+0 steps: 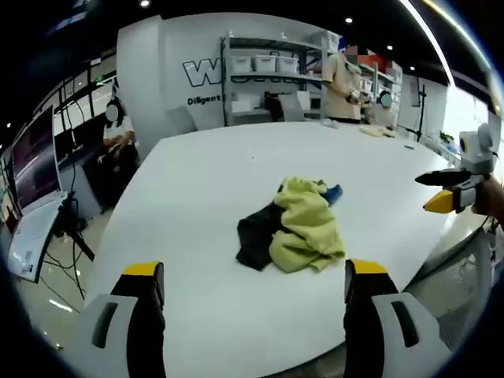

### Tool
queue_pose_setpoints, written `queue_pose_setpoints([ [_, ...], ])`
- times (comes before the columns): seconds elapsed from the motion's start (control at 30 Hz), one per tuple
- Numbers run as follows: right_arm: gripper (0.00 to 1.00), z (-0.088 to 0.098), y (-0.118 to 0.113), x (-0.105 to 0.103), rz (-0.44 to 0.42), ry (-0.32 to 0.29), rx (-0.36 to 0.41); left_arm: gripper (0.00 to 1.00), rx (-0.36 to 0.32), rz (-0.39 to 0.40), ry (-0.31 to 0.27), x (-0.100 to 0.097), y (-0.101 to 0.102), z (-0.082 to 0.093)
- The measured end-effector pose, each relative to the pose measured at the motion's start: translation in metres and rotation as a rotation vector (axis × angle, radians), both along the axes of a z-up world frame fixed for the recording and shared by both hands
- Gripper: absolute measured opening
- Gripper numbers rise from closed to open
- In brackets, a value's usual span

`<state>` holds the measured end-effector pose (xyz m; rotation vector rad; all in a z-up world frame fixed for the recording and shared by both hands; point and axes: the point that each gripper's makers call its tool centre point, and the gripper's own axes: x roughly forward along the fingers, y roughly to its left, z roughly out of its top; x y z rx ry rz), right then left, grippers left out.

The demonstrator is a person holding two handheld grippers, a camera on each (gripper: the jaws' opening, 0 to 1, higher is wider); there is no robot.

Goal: Fold the garment on the visible template until the final outline fits inside the template.

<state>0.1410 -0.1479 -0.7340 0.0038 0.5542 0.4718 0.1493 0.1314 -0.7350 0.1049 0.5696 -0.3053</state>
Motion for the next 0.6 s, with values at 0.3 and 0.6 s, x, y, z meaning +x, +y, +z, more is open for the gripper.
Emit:
queue_pose_setpoints([
  [0.3,0.99,-0.0004,-0.0028,0.0,-0.007,0.0,-0.003,0.88,0.003,0.009,0.001,0.0011,0.0053,0.0001],
  [0.6,0.99,0.0002,-0.0032,0.0009,-0.016,0.003,0.016,0.86,0.037,0.015,-0.006,0.0067,0.0093,0.0015],
])
